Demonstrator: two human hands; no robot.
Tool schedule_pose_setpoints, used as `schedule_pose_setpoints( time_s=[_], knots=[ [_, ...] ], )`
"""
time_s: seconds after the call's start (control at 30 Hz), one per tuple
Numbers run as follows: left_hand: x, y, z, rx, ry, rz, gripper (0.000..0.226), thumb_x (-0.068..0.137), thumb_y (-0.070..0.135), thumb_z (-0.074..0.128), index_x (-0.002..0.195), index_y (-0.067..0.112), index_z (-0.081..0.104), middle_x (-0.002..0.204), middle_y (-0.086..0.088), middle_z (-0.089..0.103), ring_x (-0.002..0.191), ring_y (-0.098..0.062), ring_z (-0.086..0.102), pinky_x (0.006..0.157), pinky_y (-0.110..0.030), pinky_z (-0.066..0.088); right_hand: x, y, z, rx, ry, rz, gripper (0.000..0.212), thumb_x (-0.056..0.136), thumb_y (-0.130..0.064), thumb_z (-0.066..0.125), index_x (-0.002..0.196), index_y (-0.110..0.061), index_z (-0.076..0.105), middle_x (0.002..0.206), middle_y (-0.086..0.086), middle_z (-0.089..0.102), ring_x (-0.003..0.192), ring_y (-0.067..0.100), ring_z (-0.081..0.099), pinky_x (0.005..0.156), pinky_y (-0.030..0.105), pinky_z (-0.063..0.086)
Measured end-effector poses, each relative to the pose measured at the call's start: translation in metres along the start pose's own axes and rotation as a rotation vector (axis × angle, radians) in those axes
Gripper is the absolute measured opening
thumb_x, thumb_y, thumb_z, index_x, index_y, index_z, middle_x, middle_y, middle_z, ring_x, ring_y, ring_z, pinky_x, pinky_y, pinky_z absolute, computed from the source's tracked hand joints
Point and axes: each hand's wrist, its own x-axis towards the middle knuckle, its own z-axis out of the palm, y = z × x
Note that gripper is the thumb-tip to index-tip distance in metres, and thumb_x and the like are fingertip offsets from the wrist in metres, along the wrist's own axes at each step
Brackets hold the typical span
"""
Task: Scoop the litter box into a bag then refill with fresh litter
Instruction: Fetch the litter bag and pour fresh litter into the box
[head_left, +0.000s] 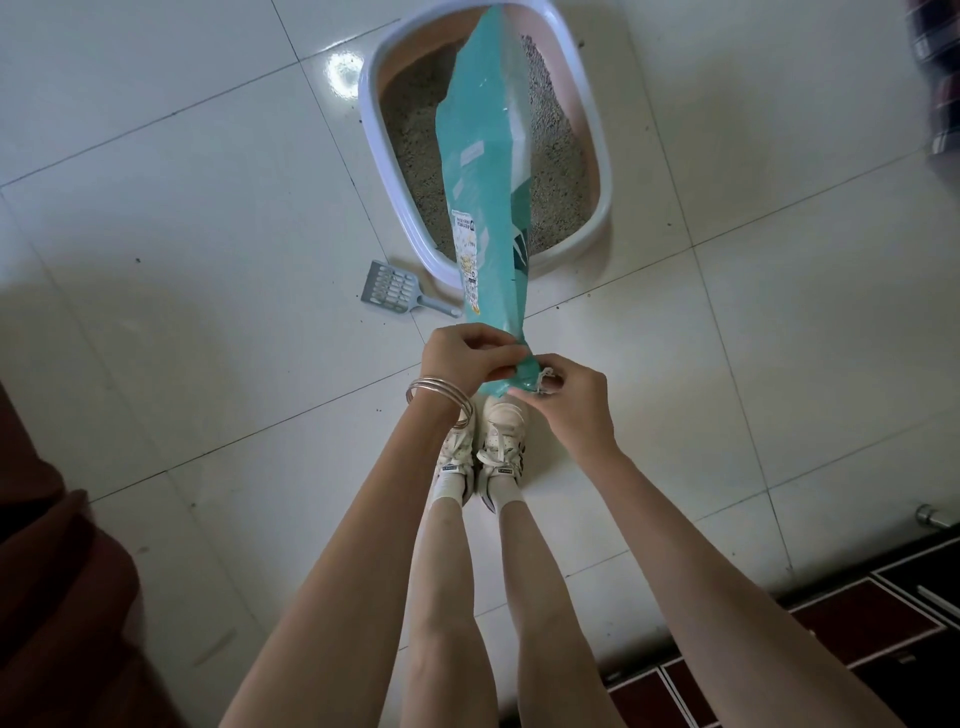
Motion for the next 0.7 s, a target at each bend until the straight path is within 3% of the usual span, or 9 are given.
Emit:
schedule_pose_setpoints(
  time_s=[0.2,0.37,0.47,0.53,0.7],
  knots=[
    [0.001,0.001,-0.001,-0.013,0.028,0.121,0.012,0.073,0.005,0.073,0.073,0.014,0.065,0.069,0.002,0.065,0.056,0.004,0.059,0.06,-0.008,0.048,0.006,-0.016,-0.002,-0.093,0.054,-0.016,0.027,0.067,-0.023,0.083,0.088,-0.011,0.072,0.069,-0.002,0.068,0.054,-0.002,0.053,0.054,0.007,0.037],
    [0.001,0.003,-0.003,-0.054,-0.016,0.135,0.008,0.077,0.007,0.07,0.08,0.011,0.065,0.075,0.005,0.066,0.061,0.008,0.061,0.062,-0.005,0.045,0.012,-0.027,-0.011,-0.163,0.05,-0.009,0.028,0.07,-0.025,0.08,0.094,-0.013,0.072,0.08,0.005,0.073,0.066,0.014,0.058,0.061,0.021,0.039],
    [0.0,0.004,-0.004,-0.106,-0.048,0.169,0.013,0.075,0.002,0.07,0.081,0.013,0.065,0.073,0.011,0.069,0.067,0.004,0.064,0.068,-0.008,0.048,0.015,-0.035,-0.016,-0.198,0.061,-0.018,0.026,0.072,-0.026,0.078,0.094,-0.013,0.072,0.081,0.009,0.072,0.072,0.026,0.063,0.065,0.03,0.047],
    [0.0,0.006,-0.002,-0.114,-0.063,0.202,0.017,0.074,0.0,0.07,0.082,0.014,0.065,0.079,0.005,0.068,0.071,0.0,0.065,0.072,-0.012,0.05,0.017,-0.042,-0.018,-0.228,0.072,-0.028,0.022,0.073,-0.027,0.076,0.088,-0.011,0.072,0.077,0.013,0.071,0.071,0.032,0.062,0.064,0.035,0.049],
    [0.001,0.014,0.003,-0.079,-0.075,0.225,0.02,0.072,0.004,0.074,0.074,0.023,0.069,0.072,0.012,0.071,0.078,-0.009,0.066,0.086,-0.025,0.052,0.015,-0.054,-0.028,-0.253,0.103,-0.028,0.019,0.076,-0.026,0.072,0.081,-0.008,0.07,0.074,0.015,0.069,0.068,0.033,0.057,0.06,0.034,0.043]
  ],
)
